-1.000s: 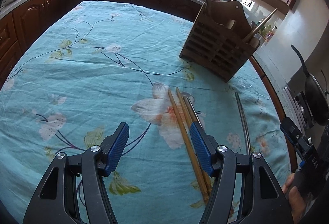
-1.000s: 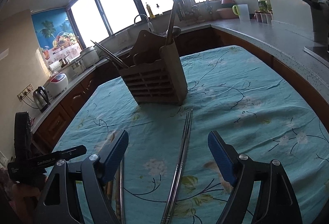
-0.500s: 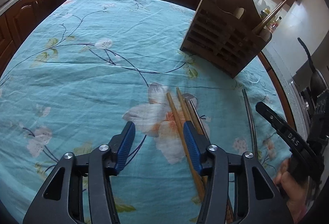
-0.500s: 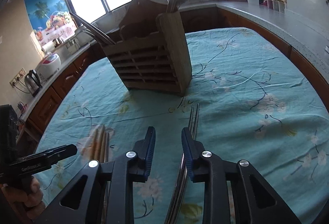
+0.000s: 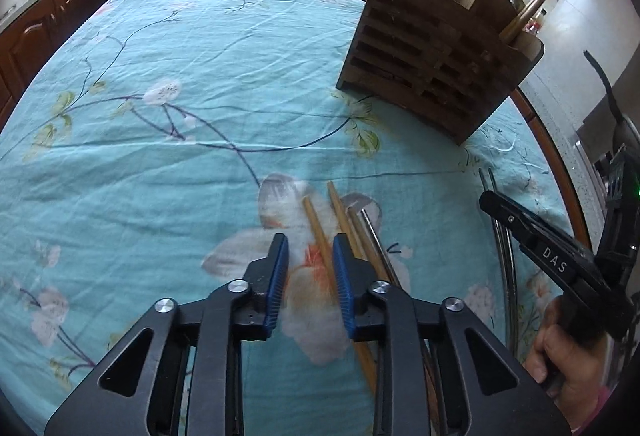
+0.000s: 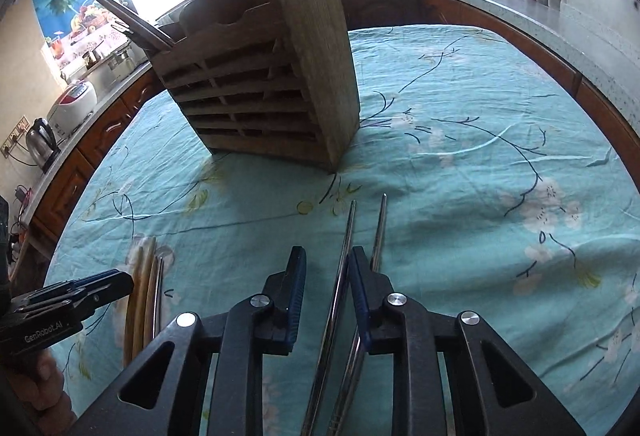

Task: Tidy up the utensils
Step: 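Close the left gripper on a wooden chopstick while the right gripper grasps a metal chopstick, then lift both chopsticks upright and carry them to the wooden holder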

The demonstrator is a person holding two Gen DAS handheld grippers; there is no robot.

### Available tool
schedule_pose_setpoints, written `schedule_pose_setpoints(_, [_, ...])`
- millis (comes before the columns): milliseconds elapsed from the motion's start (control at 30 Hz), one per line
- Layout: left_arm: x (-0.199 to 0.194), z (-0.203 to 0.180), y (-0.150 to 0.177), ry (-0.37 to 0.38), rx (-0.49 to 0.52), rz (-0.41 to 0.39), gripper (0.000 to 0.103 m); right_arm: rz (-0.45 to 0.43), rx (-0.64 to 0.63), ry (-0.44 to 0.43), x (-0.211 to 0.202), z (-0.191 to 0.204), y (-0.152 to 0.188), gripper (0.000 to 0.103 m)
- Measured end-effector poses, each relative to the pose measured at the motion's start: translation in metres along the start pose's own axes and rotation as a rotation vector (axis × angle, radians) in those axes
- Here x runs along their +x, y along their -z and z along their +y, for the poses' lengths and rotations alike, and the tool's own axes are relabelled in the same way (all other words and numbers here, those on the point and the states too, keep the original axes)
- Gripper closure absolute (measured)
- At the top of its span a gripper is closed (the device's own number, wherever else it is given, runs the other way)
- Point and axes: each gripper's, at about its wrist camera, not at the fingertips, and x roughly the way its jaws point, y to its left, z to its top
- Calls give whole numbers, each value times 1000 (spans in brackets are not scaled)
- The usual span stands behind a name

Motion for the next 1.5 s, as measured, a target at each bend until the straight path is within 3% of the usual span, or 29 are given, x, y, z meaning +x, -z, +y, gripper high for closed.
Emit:
schedule_pose_setpoints(67, [3,-6,0,3,25,1,91,3,-14,6,4,1,-3,82])
schedule_pose_setpoints(200, [4,-17,2,-6,89,2,94,9,-46,20,11,5,-9,85])
schedule_pose_setpoints(333, [6,-16,0,9,88,-3,96,11,-82,56,13,9,-9,96])
schedule_pose_setpoints(500, [1,-10,1,29,60,-3,98,12,-53,21,6,8,-7,98])
schedule_pose_setpoints(933, [-82,-3,7,141,33,-145,98,-154,1,-132,-91,19,-4,99])
schedule_pose_setpoints(1267, [-157,-4,5,203,54,-296,98,-292,20,-158,-153,19,-10,99])
schedule_pose_setpoints(1500, [-176,-5,2,211,52,-341,98,-358,10,-161,-177,21,-17,99])
